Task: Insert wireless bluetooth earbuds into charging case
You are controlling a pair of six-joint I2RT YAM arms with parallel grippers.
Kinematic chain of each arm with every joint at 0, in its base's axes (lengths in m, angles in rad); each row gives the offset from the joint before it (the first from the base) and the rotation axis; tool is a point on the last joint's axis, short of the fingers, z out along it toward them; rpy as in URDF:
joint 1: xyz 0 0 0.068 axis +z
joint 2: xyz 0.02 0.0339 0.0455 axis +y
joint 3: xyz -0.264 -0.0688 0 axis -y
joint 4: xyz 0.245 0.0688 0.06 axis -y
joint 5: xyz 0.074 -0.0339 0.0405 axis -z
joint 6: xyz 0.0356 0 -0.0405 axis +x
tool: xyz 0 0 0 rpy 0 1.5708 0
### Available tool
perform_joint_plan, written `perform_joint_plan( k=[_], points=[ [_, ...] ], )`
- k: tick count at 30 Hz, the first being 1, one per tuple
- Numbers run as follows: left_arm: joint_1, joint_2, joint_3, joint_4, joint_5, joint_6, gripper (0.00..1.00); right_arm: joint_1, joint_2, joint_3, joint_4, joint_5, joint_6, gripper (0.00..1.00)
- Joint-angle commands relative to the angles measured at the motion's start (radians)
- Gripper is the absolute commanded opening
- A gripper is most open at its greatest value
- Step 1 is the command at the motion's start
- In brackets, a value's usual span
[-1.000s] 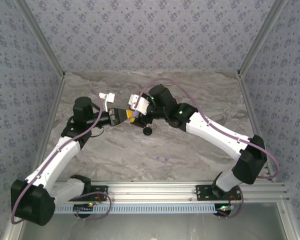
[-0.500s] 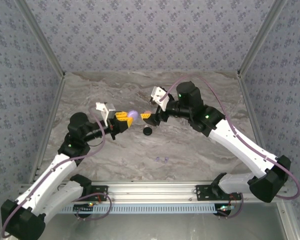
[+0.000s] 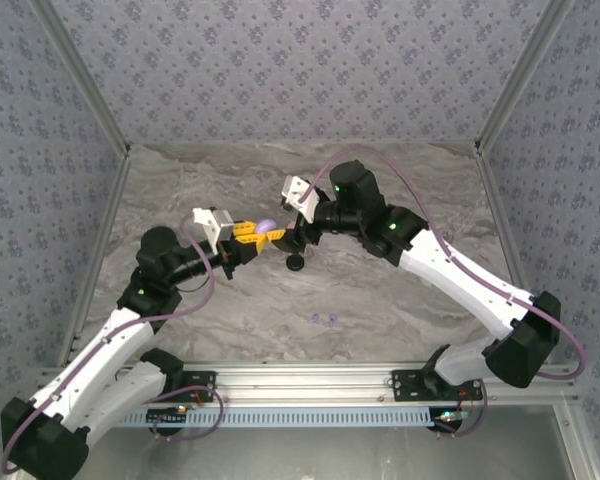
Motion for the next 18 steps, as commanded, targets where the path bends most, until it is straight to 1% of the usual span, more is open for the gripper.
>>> perform_joint_plan(
  k=[1,6,18],
  points=[
    [-0.011,-0.020,-0.002,0.034,0.004,0.024,0.00,-0.006,0.011,0.054,-0.015,0.039,-0.009,0.83],
    [-0.013,-0.018,0.000,0.018,0.006,0.037,0.00,-0.026,0.015,0.084,-0.032,0.059,-0.008,0.81],
    [-0.016,-0.016,0.004,0.011,0.003,0.040,0.00,-0.042,0.020,0.102,-0.066,0.054,-0.002,0.81]
  ],
)
